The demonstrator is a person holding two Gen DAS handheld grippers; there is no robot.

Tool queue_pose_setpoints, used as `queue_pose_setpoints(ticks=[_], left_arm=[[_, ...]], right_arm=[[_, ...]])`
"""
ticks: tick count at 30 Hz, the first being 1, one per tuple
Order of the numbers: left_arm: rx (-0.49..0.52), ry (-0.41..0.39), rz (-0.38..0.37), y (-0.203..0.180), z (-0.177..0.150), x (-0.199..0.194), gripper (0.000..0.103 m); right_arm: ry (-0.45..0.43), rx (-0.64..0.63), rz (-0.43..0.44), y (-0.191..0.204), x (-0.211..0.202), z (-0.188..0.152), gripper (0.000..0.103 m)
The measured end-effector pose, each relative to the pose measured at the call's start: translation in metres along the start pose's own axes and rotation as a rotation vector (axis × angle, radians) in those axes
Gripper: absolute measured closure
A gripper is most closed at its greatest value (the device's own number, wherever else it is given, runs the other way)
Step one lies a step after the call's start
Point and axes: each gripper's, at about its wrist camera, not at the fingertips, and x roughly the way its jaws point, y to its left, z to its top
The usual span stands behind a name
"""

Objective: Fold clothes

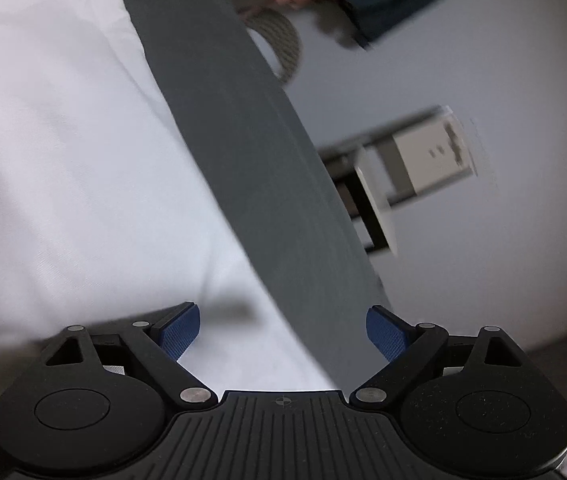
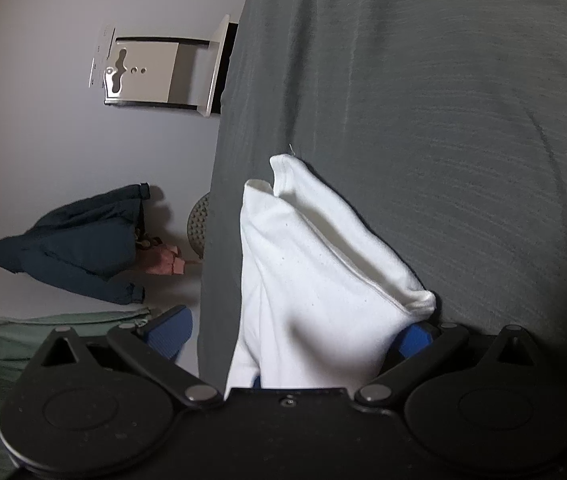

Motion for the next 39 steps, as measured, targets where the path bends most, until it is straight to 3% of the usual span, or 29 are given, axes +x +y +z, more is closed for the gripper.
queue_pose_setpoints(ticks=[5, 8, 11, 14, 17, 19, 20, 21, 23, 26, 29, 34, 39], left_arm=[[0.093, 0.057, -0.015, 0.010, -0.017, -0.037, 0.012], [0.071, 0.067, -0.081, 0.023, -0.021, -0.052, 0.012], [0.000, 0.082, -0.137, 0.034, -0.018, -0.059, 0.012], [-0.075, 0.076, -0.148, 0.037, -0.005, -0.066, 0.012], [-0.093, 0.031, -0.168, 0.036, 0.004, -0.089, 0.012], [-0.094, -0.033, -0.192, 0.046, 0.019, -0.107, 0.012], [-0.100, -0.065, -0.191, 0.050, 0.027, -0.116, 0.012], [-0.109, -0.097, -0.185, 0.053, 0.034, -0.124, 0.012], [-0.123, -0.146, -0.160, 0.061, 0.048, -0.138, 0.012], [-0.163, -0.156, -0.052, 0.077, 0.066, -0.148, 0.012], [-0.250, -0.190, -0.074, 0.094, 0.077, -0.165, 0.012], [-0.254, -0.223, -0.052, 0.113, 0.097, -0.197, 0.012], [-0.297, -0.261, -0.014, 0.138, 0.112, -0.208, 0.012]], right_arm=[[-0.023, 0.014, 0.034, -0.003, -0.003, -0.001, 0.000], [-0.055, -0.006, 0.058, -0.005, -0.004, -0.007, 0.000], [-0.073, -0.090, 0.018, 0.000, -0.002, -0.016, 0.005], [-0.086, -0.232, -0.054, 0.007, 0.001, -0.027, 0.021], [-0.096, -0.288, -0.083, 0.008, 0.001, -0.030, 0.040], [-0.086, -0.271, -0.077, 0.005, 0.000, -0.026, 0.060], [-0.078, -0.255, -0.071, 0.004, -0.001, -0.023, 0.079], [-0.075, -0.257, -0.061, 0.004, -0.003, -0.022, 0.085], [-0.081, -0.298, -0.040, 0.013, -0.008, -0.024, 0.086], [-0.111, -0.371, -0.064, 0.036, -0.013, -0.035, 0.087], [-0.139, -0.543, -0.075, 0.077, -0.012, -0.058, 0.088], [-0.112, -0.925, -0.038, 0.160, 0.002, -0.125, 0.088], [-0.019, -1.177, -0.002, 0.210, 0.037, -0.203, 0.089]])
